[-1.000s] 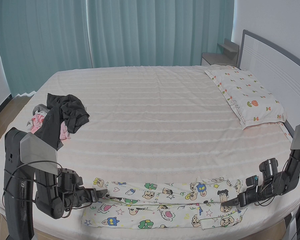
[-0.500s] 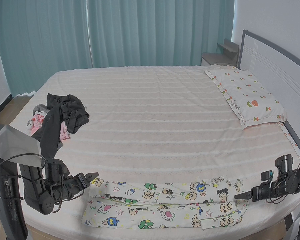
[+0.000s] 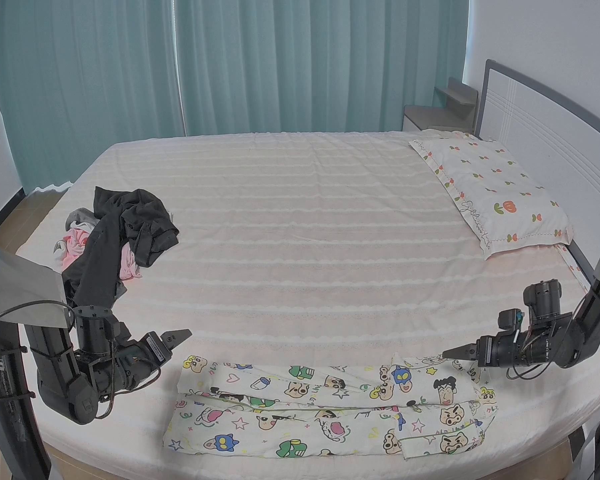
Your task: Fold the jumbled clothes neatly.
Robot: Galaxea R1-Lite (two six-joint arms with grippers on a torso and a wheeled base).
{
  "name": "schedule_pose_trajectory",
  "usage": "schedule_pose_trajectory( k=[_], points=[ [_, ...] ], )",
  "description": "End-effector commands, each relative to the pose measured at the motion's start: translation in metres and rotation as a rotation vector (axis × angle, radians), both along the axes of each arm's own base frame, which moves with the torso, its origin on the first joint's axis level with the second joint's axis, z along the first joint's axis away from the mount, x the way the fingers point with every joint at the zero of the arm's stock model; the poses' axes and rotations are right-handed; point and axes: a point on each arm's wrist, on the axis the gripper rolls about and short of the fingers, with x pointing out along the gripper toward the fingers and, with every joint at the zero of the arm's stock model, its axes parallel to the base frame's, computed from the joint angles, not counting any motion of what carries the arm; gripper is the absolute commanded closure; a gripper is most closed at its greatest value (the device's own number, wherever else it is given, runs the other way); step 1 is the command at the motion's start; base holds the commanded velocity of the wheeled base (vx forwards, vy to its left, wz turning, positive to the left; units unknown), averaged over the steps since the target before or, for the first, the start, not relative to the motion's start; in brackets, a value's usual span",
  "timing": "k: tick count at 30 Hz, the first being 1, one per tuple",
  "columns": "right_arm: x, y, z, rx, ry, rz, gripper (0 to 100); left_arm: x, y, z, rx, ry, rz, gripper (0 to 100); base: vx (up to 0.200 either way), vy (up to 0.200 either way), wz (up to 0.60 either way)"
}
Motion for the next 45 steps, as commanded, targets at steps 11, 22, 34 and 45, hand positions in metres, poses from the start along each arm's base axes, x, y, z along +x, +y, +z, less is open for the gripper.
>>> schedule_pose_trajectory(
  k=[11, 22, 34, 45],
  points=[
    [-0.012, 0.002, -0.033, -0.054, 0.106, 0.007, 0, 0.001, 0.001, -0.002, 0.001, 0.004, 0.001, 0, 0.0, 0.0, 0.0],
    [-0.023, 0.006, -0.034, -0.127, 0.107, 0.025, 100, 0.0, 0.001, -0.002, 0.002, 0.006, 0.001, 0, 0.0, 0.0, 0.0],
    [-0.052, 0.003, -0.018, -0.131, 0.115, 0.029, 100, -0.001, 0.0, -0.002, 0.003, 0.008, -0.002, 0, 0.0, 0.0, 0.0],
    [-0.064, 0.002, -0.02, -0.166, 0.147, 0.056, 100, -0.002, 0.0, -0.002, 0.005, 0.011, -0.004, 0, 0.0, 0.0, 0.0]
  ],
)
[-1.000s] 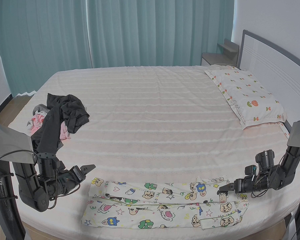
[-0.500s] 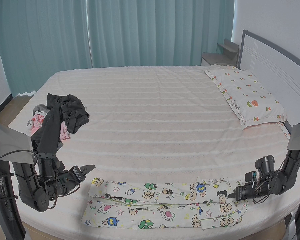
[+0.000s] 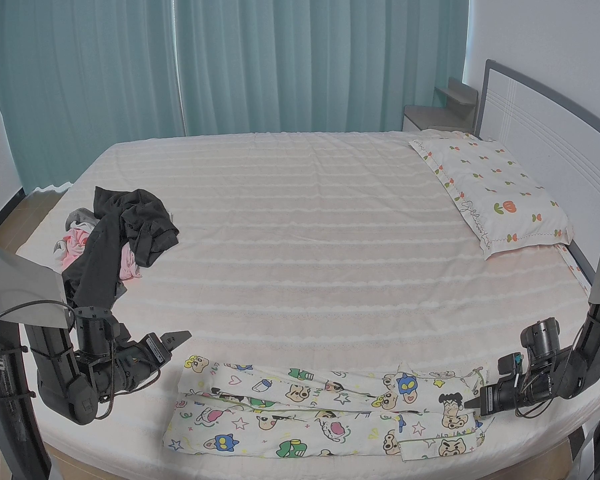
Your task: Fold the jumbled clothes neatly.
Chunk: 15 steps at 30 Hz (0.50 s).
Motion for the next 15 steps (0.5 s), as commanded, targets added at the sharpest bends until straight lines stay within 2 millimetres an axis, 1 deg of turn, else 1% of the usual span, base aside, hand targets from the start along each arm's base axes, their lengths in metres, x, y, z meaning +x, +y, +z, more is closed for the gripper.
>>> schedule_pose_trajectory(
  k=[1, 5, 6, 9, 15],
  points=[
    [-0.001, 0.0, -0.001, -0.004, 0.005, 0.0, 100, 0.0, 0.0, -0.001, 0.001, 0.001, -0.001, 0, 0.0, 0.0, 0.0],
    [-0.001, 0.0, -0.004, -0.009, 0.019, 0.0, 100, 0.0, 0.0, -0.001, -0.001, 0.002, 0.0, 0, 0.0, 0.0, 0.0],
    [0.0, 0.0, -0.004, -0.024, 0.006, -0.003, 0, 0.0, 0.0, 0.0, -0.001, 0.0, 0.0, 0, 0.0, 0.0, 0.0],
    [0.0, -0.001, -0.002, -0.038, -0.01, -0.012, 0, 0.0, 0.0, 0.0, -0.001, 0.0, 0.0, 0, 0.0, 0.0, 0.0],
    [-0.001, 0.001, 0.048, -0.015, -0.23, -0.027, 0, 0.0, 0.0, 0.0, -0.001, 0.0, -0.002, 0, 0.0, 0.0, 0.0]
  ],
)
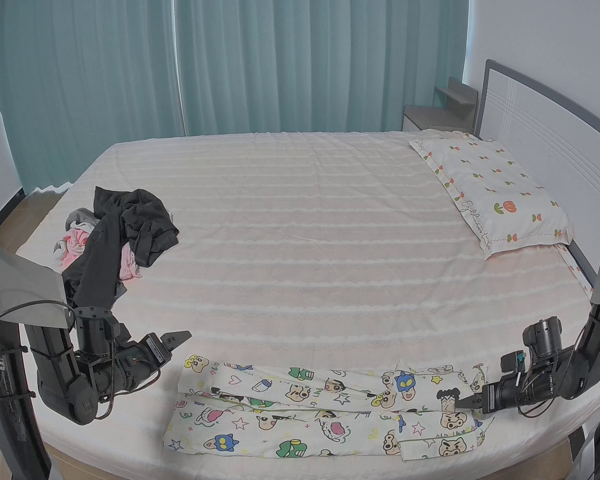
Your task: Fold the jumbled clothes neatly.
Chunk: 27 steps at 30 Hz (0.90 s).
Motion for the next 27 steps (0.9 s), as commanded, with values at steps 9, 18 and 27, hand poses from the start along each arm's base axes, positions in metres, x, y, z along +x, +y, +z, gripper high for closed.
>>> schedule_pose_trajectory(
  k=[9, 18, 27],
  points=[
    [0.031, 0.066, 0.048, 0.162, -0.195, 0.038, 0, 0.0, 0.0, 0.001, -0.002, -0.002, 0.0, 0, 0.0, 0.0, 0.0],
    [0.061, 0.11, 0.017, 0.145, -0.158, 0.099, 0, 0.0, 0.0, 0.001, -0.001, -0.002, -0.001, 0, 0.0, 0.0, 0.0],
    [0.074, 0.151, -0.004, 0.148, -0.136, 0.179, 0, 0.0, 0.0, 0.001, 0.0, -0.002, 0.001, 0, 0.0, 0.0, 0.0]
  ],
)
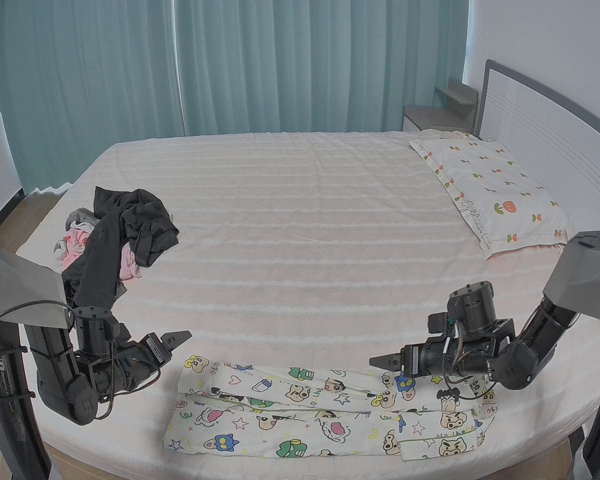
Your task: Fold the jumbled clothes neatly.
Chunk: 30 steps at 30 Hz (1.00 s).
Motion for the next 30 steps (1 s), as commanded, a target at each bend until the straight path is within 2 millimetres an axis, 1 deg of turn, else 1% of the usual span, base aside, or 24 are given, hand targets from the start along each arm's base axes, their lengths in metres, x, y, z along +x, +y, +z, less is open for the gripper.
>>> schedule_pose_trajectory(
  k=[1, 7, 10, 13, 19, 30],
  points=[
    [0.004, 0.023, -0.025, -0.022, 0.047, 0.05, 0, 0.0, 0.0, 0.0, 0.0, -0.001, 0.001, 0, 0.0, 0.0, 0.0],
    [-0.004, 0.039, -0.029, -0.025, 0.058, 0.095, 0, 0.0, 0.0, 0.0, 0.0, -0.001, 0.001, 0, 0.0, 0.0, 0.0],
    [-0.006, 0.04, -0.033, -0.035, 0.075, 0.101, 0, 0.0, 0.0, 0.0, 0.0, -0.001, 0.001, 0, 0.0, 0.0, 0.0],
    [-0.006, 0.041, -0.033, -0.05, 0.085, 0.099, 0, 0.0, 0.0, 0.0, 0.0, -0.001, 0.001, 0, 0.0, 0.0, 0.0],
    [-0.015, 0.05, -0.034, -0.096, 0.096, 0.113, 0, 0.0, 0.0, 0.0, 0.001, -0.001, 0.002, 0, 0.0, 0.0, 0.0],
    [-0.029, 0.056, -0.031, -0.109, 0.097, 0.16, 0, 0.0, 0.0, 0.0, 0.002, -0.002, 0.003, 0, 0.0, 0.0, 0.0]
  ],
)
